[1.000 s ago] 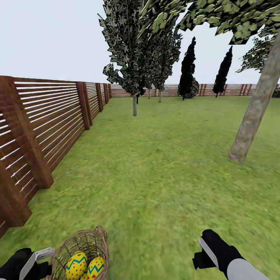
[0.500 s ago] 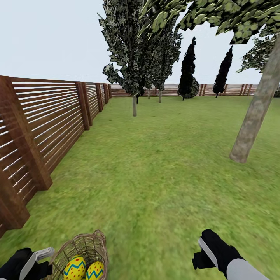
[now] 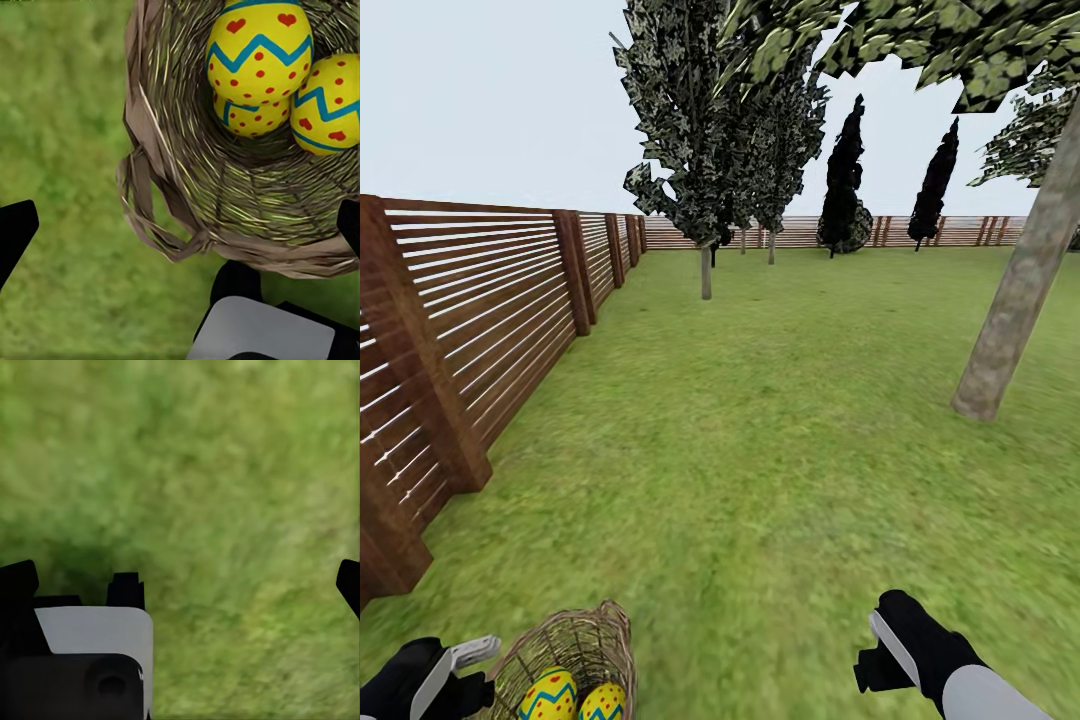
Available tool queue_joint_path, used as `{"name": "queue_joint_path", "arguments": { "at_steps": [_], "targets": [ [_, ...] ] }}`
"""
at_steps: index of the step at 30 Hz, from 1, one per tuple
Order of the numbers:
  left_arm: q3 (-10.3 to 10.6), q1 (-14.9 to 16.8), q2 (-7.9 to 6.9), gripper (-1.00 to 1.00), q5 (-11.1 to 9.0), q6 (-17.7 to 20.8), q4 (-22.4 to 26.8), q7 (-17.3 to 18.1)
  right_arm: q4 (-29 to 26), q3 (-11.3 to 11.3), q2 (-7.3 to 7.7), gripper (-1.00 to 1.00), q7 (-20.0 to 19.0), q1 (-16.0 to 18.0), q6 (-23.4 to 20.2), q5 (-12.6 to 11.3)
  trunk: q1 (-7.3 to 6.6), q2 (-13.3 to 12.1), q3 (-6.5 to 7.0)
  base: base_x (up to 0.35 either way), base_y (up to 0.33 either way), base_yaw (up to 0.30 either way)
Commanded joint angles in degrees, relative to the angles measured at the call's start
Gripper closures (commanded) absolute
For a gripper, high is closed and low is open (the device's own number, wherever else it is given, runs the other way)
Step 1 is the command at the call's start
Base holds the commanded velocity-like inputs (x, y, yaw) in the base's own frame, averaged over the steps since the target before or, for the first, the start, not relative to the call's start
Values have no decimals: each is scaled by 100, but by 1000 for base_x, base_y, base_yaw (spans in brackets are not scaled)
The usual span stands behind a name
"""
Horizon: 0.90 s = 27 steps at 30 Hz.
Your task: Take the three Easter eggs out of the wicker basket on the lawn in the garden, then place them on the lawn next to a single tree (choose any tree) so that all three eggs are next to the same tree and none are left in the basket.
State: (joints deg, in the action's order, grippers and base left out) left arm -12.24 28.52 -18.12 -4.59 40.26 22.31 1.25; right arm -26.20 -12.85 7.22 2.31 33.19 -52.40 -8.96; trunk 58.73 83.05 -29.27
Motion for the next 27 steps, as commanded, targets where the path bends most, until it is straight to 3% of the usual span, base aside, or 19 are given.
{"name": "queue_joint_path", "arguments": {
  "at_steps": [1,19,27],
  "targets": [
    [-25,2,2,-100,-31,33,9,-2,-8,-46,8,-100,24,4,-23,-53,0,3,-6,0,0,0],
    [-24,1,1,-100,-33,61,11,4,-8,-42,26,-100,24,4,-25,-62,395,725,-329,0,0,0],
    [-39,-3,-117,-100,-25,78,26,15,-8,-42,21,-100,24,4,-25,-62,571,1046,-473,0,0,0]
  ]
}}
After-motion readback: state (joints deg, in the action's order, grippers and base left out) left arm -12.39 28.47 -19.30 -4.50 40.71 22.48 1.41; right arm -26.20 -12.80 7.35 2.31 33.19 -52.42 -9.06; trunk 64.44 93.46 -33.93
